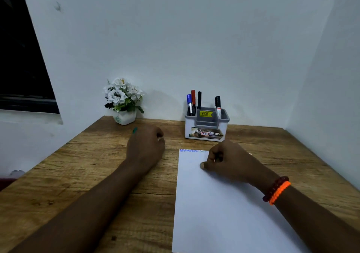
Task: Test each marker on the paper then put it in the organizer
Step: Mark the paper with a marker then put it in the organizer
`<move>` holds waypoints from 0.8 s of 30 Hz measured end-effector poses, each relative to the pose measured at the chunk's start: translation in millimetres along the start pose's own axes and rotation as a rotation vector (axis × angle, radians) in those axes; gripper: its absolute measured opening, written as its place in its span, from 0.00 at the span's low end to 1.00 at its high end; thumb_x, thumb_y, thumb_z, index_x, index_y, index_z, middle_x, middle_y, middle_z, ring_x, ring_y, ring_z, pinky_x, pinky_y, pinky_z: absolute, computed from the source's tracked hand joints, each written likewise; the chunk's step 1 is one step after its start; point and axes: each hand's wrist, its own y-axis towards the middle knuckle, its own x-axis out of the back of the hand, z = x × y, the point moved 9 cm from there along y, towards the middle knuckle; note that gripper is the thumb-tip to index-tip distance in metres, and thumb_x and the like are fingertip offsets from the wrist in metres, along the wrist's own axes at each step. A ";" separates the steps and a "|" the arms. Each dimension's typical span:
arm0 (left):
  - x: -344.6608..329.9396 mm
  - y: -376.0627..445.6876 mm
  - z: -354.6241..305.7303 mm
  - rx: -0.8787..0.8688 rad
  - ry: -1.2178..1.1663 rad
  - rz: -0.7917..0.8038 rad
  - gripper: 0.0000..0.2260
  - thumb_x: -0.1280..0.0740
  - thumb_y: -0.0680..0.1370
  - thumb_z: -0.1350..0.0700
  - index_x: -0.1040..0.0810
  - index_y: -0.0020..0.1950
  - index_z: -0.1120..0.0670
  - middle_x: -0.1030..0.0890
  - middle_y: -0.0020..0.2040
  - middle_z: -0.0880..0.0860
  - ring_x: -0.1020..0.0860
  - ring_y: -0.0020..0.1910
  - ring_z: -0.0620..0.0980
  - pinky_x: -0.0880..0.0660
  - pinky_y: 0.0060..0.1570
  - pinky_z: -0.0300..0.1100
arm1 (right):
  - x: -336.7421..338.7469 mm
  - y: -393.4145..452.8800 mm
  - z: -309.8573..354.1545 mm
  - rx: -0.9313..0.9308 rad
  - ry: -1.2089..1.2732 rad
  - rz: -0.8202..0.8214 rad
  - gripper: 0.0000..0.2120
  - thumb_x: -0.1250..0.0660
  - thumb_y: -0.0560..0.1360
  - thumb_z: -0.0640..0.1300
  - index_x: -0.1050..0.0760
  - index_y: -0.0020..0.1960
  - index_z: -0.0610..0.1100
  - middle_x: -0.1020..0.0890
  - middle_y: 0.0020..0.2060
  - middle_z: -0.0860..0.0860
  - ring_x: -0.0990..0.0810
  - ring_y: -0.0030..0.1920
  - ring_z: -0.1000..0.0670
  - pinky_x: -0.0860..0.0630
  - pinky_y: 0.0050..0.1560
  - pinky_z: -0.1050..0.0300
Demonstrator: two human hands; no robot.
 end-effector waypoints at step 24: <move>1.5 12.6 41.2 0.183 -0.067 0.015 0.10 0.28 0.74 0.51 0.21 0.34 0.52 0.21 0.30 0.49 0.20 0.32 0.50 0.28 0.32 0.42 | 0.0 -4.0 2.7 -0.017 0.059 -0.029 0.14 0.20 0.74 0.53 0.19 0.35 0.50 0.23 0.24 0.59 0.25 0.28 0.62 0.35 0.31 0.68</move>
